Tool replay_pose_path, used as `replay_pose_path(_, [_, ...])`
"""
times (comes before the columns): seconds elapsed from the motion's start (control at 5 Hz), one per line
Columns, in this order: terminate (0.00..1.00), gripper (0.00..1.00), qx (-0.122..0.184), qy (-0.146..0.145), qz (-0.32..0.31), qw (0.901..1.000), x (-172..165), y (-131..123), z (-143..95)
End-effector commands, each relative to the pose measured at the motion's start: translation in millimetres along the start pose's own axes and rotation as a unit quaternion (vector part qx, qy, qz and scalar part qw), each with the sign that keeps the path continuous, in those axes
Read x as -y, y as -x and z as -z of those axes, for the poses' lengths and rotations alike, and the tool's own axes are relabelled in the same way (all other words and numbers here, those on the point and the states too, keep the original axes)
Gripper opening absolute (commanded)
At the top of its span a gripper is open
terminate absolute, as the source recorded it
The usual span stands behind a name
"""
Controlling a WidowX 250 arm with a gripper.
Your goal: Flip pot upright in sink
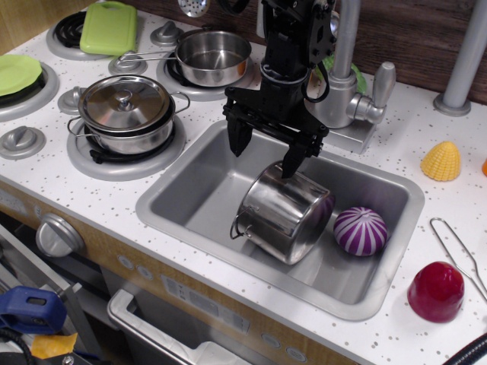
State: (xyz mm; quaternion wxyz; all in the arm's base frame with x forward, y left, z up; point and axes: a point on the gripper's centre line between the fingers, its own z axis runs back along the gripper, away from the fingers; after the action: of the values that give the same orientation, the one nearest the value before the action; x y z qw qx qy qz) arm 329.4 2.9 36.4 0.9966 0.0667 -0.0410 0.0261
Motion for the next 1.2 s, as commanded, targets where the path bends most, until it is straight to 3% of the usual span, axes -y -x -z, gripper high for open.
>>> replay_pose_path(0.0, [0.0, 1.0, 0.0, 0.0, 0.0, 1.0, 0.0, 0.0, 0.0])
replay_pose_path(0.2, [0.0, 1.0, -0.016, 0.044, -0.029, 0.9985, -3.2, -0.6, -6.0])
replay_pose_path(0.4, [0.0, 1.0, -0.035, 0.114, -0.06, 0.991, -6.7, -2.5, -8.4])
replay_pose_path(0.6, [0.0, 1.0, -0.051, 0.194, -0.093, 0.9752, -11.1, -4.7, -12.1])
replay_pose_path(0.8, [0.0, 1.0, -0.033, 0.218, -0.101, 0.9701, -17.8, -3.7, -1.6])
replay_pose_path(1.0, [0.0, 1.0, -0.02, 0.258, -0.117, 0.9589, -17.8, -6.1, 11.9])
